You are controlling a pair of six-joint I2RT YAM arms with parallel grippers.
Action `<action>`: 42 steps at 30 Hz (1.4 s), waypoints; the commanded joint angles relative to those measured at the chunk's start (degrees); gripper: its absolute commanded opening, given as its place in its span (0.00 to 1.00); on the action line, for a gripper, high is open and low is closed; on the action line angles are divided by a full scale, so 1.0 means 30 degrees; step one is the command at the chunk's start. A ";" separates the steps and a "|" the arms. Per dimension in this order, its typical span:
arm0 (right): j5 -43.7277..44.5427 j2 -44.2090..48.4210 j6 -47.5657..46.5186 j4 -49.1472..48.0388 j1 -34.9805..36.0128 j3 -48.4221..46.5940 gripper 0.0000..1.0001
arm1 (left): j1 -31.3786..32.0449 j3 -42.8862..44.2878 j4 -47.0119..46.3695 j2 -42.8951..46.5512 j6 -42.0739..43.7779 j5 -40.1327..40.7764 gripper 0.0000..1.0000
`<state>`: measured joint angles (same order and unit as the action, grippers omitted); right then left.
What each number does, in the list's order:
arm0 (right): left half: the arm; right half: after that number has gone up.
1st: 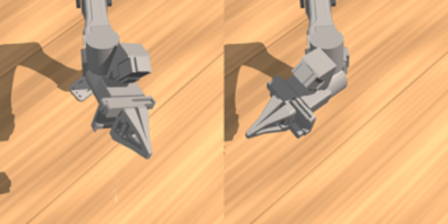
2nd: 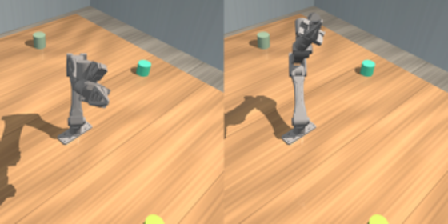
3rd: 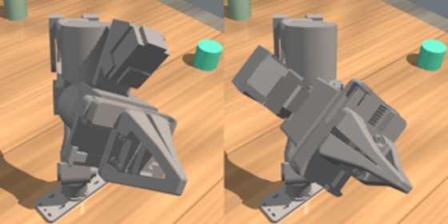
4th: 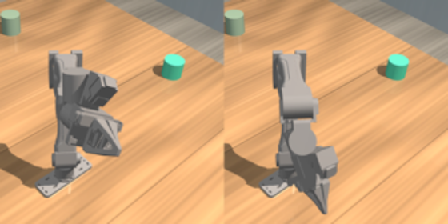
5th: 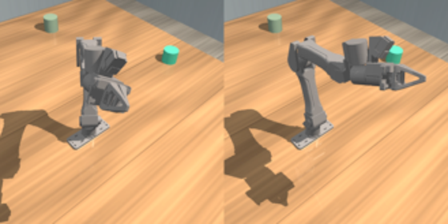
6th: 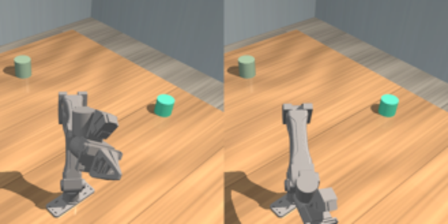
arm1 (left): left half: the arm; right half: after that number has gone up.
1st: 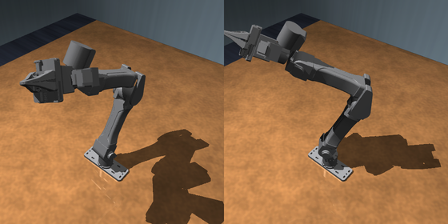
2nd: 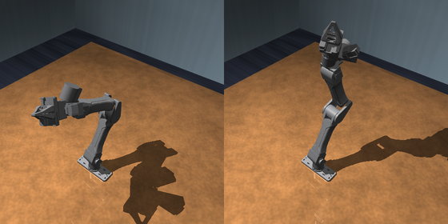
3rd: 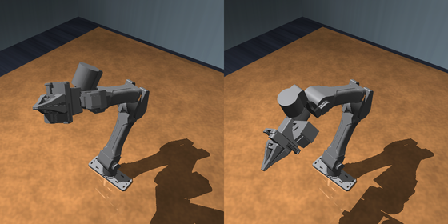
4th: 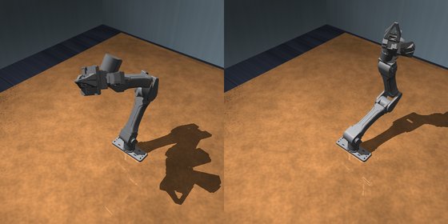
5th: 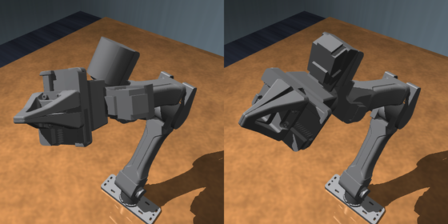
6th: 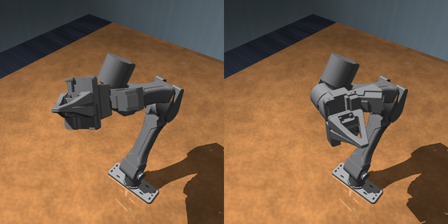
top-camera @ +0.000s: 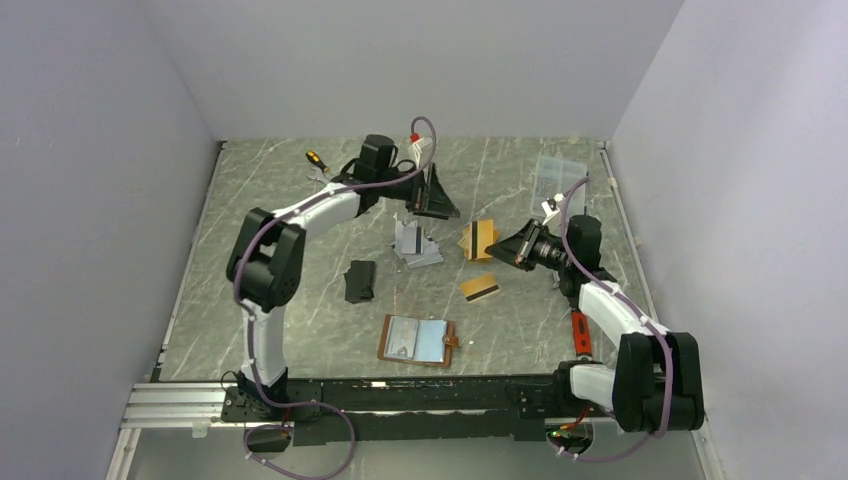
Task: Put the credit cards into the card holder
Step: Place the credit card at the center of the board, then turn over the card slot in the card holder.
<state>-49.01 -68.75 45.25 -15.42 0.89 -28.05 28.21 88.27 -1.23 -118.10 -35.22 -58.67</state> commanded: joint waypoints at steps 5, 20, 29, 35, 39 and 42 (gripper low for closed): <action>-0.0606 0.1247 0.1858 -0.1981 0.1568 -0.1843 0.00 | 0.0142 -0.3099 -0.3842 0.4543 -0.0897 -0.3302 0.88; 0.0518 0.1245 0.3203 -0.3000 0.3853 -0.3657 0.00 | -0.0446 -0.6076 -0.9374 0.6089 -0.5087 -0.3525 0.75; 0.2060 0.0200 0.2510 -0.2586 0.5523 -0.4211 0.00 | -0.0456 -0.6609 -1.5750 0.5525 -1.0386 -0.4293 0.52; 0.2173 0.0607 0.2151 -0.2091 0.5572 -0.4292 0.00 | -0.0445 -0.6706 -1.5431 0.5707 -1.0134 -0.4406 0.27; 0.1699 0.0665 0.2198 -0.2430 0.5579 -0.4607 0.00 | -0.0448 -0.6574 -1.5101 0.5677 -0.9932 -0.4460 0.13; 0.1329 0.0488 0.2179 -0.2691 0.5751 -0.5054 0.10 | -0.0452 -0.6435 -1.4965 0.5553 -0.9965 -0.4580 0.00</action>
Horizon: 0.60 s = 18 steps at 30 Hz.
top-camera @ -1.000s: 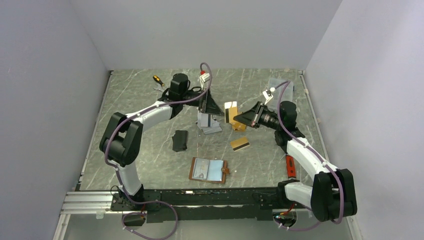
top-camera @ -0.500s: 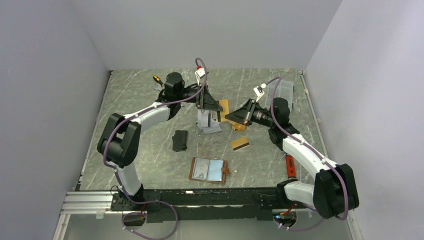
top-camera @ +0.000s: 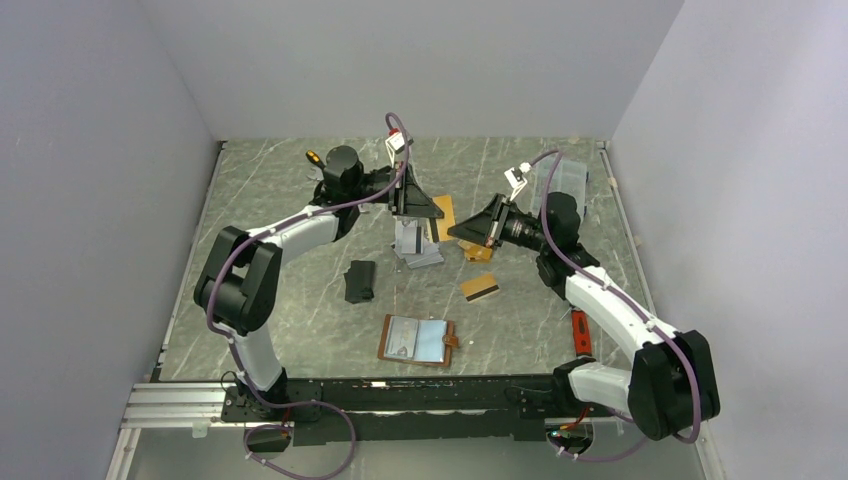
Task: Put the credit cards into the card holder
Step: Turn over the card slot in the card holder.
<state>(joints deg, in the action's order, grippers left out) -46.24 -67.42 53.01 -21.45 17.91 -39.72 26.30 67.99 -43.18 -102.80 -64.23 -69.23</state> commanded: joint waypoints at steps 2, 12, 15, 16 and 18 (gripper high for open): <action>0.0173 -0.0148 -0.0425 -0.0996 0.0297 -0.1419 0.14 | 0.0195 0.0354 -0.1204 0.0388 -0.0506 -0.1027 0.00; -0.1420 -0.1789 0.0271 -0.2900 0.1485 -0.2318 0.07 | 0.0216 0.0381 -0.1644 0.0416 -0.1265 -0.1178 0.00; -0.1339 -0.1330 0.0253 -0.2743 0.1494 -0.1871 0.00 | 0.0224 0.0366 -0.1926 0.0477 -0.1448 -0.1344 0.00; -0.1234 -0.1032 0.0060 -0.2351 0.1484 -0.1824 0.00 | 0.0211 0.0431 -0.1962 0.0476 -0.1469 -0.1404 0.00; -0.0849 -0.0360 -0.0283 -0.1664 0.1407 -0.1592 0.00 | 0.0181 0.0580 -0.2300 0.0462 -0.1749 -0.1595 0.00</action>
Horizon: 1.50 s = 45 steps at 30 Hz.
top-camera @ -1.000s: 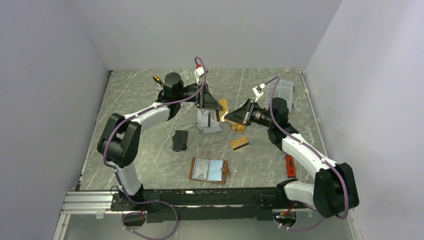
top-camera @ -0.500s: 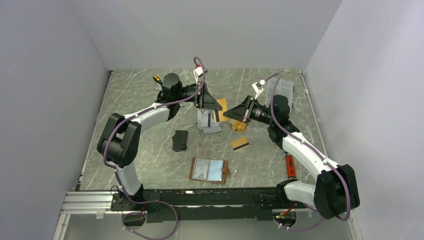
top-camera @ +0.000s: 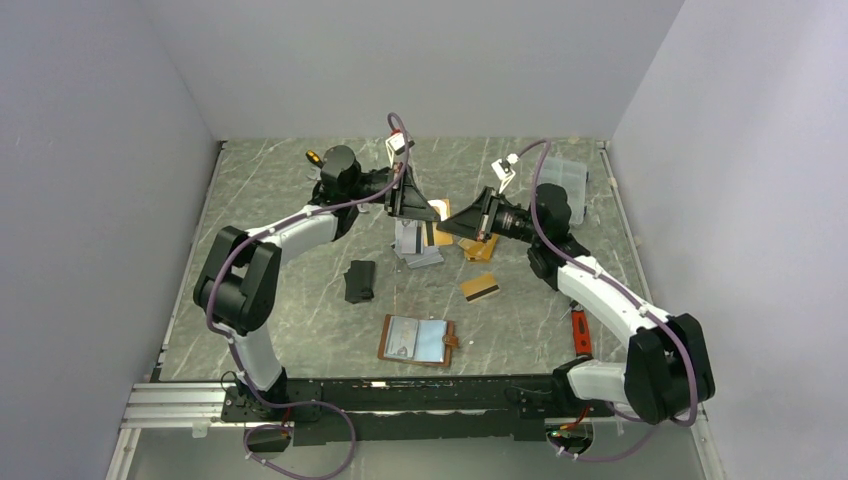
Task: Put the credit cards into the card holder
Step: Turn over the card slot in the card holder.
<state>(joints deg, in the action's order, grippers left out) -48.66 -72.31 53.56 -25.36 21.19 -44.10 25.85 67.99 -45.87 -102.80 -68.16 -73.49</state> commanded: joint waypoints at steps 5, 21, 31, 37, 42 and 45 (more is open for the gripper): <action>0.0750 0.3055 -0.1205 0.1618 -0.0585 0.0409 0.00 | 0.0331 0.0639 -0.2451 0.0570 -0.1419 -0.0370 0.05; 0.1354 0.5717 -0.3324 0.7032 -0.1497 0.1163 0.00 | -0.0385 0.1161 0.3733 0.3179 0.3378 -0.0686 0.28; 0.5249 0.6202 -0.4339 1.2571 0.1759 0.3037 0.00 | -0.0194 0.3969 2.7781 0.4013 2.6727 0.2707 0.22; 0.6486 0.5603 -0.2618 1.2123 0.4748 0.5169 0.00 | 0.1346 0.0050 3.1262 0.3938 3.4267 0.9536 0.18; 0.7429 0.3965 -0.2092 1.2969 0.6764 0.5375 0.00 | 0.3397 -0.2716 2.9703 0.4450 3.5000 1.2704 0.20; 0.7915 0.3616 -0.1847 1.3620 0.7149 0.5488 0.00 | 0.4232 -0.3152 2.9062 0.4354 3.4758 1.3167 0.19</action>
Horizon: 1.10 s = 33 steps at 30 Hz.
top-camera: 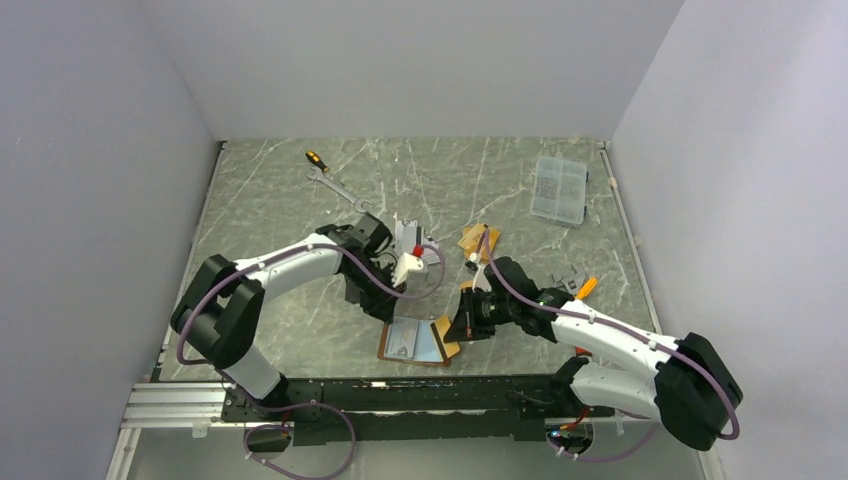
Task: Put the credit cards into the card holder
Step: Turn over the card slot in the card holder.
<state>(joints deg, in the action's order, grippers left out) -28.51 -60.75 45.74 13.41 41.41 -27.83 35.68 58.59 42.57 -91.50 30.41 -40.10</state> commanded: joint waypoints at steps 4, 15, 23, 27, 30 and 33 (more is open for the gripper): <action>0.1630 0.0527 0.1068 0.1344 0.0430 0.0530 0.00 | 0.1594 -0.0247 -0.0977 0.0218 0.1613 0.2549 0.18; 0.1123 0.1989 0.1568 0.2124 0.0430 0.1719 0.00 | 0.3456 -0.0632 -0.2216 -0.0734 0.1398 0.4671 0.14; 0.0819 0.1762 0.1454 0.1597 0.0439 0.1952 0.00 | 0.4067 -0.0708 -0.2659 -0.1236 0.1431 0.5807 0.11; 0.0775 0.1803 0.1482 0.1538 0.0436 0.2091 0.00 | 0.4249 -0.0746 -0.2756 -0.1313 0.1492 0.6254 0.10; 0.0745 0.1966 0.1589 0.1507 0.0439 0.2236 0.00 | 0.4273 -0.0693 -0.2780 -0.1340 0.1478 0.6359 0.09; 0.0799 0.2214 0.1687 0.1538 0.0435 0.2402 0.00 | 0.4349 -0.0735 -0.2800 -0.1304 0.1504 0.6478 0.08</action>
<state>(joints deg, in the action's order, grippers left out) -25.76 -55.72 49.67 19.00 42.48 -21.34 48.25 56.49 35.57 -94.76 33.69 -22.26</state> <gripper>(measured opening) 0.008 0.088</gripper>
